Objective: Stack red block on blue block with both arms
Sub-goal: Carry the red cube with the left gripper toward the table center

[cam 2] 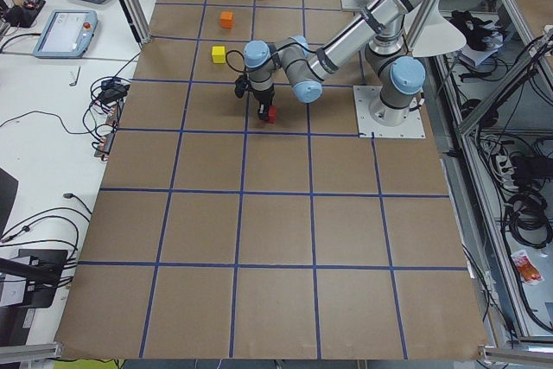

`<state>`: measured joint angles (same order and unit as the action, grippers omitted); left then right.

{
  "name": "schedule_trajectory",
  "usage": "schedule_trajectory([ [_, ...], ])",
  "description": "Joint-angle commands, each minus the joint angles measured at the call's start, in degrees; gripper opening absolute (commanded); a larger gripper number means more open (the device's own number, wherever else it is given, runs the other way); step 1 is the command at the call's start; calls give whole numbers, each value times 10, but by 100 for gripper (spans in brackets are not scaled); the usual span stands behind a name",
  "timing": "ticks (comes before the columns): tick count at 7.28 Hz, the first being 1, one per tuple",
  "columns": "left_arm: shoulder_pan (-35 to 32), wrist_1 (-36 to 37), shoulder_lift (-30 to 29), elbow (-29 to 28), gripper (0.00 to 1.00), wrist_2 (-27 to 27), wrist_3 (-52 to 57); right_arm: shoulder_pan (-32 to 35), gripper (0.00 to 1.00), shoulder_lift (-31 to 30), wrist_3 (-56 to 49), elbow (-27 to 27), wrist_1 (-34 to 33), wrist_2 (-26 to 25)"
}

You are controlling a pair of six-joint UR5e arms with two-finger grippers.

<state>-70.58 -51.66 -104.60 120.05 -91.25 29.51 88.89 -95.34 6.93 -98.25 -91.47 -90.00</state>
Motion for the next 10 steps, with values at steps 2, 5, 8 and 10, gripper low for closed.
schedule_trajectory([
  [2,-120,-11,9,-67,0,-2,-122,0,100,-1,-1,2,0,3],
  [5,-269,-17,-37,-163,0,40,-352,0,100,0,-1,3,-1,3],
  [8,-386,-9,-96,-207,0,40,-482,-9,100,2,-30,1,-17,2],
  [10,-406,29,-130,-216,0,42,-487,-14,100,2,-30,2,-19,0],
])
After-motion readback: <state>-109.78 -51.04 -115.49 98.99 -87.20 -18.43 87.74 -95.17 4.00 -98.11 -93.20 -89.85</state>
